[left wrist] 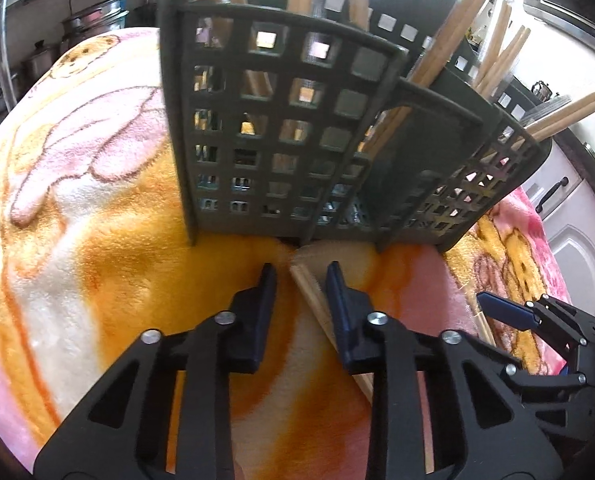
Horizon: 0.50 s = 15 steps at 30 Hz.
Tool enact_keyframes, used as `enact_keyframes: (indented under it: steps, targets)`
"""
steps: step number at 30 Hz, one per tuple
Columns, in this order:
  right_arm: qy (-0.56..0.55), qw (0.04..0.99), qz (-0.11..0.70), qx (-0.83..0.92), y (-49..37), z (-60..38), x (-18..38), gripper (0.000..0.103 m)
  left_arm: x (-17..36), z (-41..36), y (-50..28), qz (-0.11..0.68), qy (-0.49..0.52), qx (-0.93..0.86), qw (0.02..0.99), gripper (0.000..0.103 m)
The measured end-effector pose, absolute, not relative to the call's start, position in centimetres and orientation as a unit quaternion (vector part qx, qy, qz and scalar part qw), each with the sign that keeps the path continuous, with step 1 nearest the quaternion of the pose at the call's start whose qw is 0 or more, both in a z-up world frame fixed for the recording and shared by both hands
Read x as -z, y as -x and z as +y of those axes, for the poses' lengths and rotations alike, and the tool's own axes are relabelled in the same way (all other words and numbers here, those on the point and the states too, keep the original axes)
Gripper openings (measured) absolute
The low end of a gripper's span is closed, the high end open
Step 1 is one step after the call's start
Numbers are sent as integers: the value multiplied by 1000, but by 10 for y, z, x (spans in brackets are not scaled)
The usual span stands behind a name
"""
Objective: Organize utensils
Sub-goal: 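Close the left tool on a wrapped chopstick while the right tool grasps another, then lift the wrapped chopsticks and carry them over the caddy with both tools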
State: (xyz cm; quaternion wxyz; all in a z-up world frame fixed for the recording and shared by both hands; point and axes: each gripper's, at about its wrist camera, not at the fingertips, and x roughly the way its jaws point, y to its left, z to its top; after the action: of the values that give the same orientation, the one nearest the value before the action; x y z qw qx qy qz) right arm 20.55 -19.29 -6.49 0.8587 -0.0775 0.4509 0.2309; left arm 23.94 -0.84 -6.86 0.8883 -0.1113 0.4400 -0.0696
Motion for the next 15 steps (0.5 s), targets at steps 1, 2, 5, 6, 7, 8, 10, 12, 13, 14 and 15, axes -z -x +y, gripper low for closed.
enact_keyframes:
  steps: [1,2,5,6,7,8,10,12,13,14,15]
  targets:
    - [77,859,452,-229,-207,-192,65,43,69,-4,-239,440,120,73,887,18]
    - [77,858,455,-227,-209,-192,65,42,70,-1,-239,441,125,74,886,16]
    - [87,857,456,-223,-211,-188,65,35,70,7,-238,441,135,78,884,14]
    - [92,857,455,-223,-211,-187,65,34,70,10,-238,441,139,81,883,14]
    - [96,857,454,-224,-211,-186,65,29,70,10,-237,441,141,81,882,14]
    - [99,856,454,-226,-211,-184,65,24,70,13,-237,441,145,83,882,13]
    - [103,854,453,-233,-209,-181,64,17,70,18,-236,441,153,87,880,12]
    - [113,855,448,-237,-206,-177,64,12,70,23,-235,442,161,93,878,12]
    - [115,854,445,-243,-204,-175,63,7,71,26,-235,442,164,97,877,11]
    - [113,853,444,-249,-202,-173,62,5,71,29,-234,442,170,101,875,10]
    - [111,852,444,-255,-201,-172,61,5,71,32,-233,442,174,104,874,10]
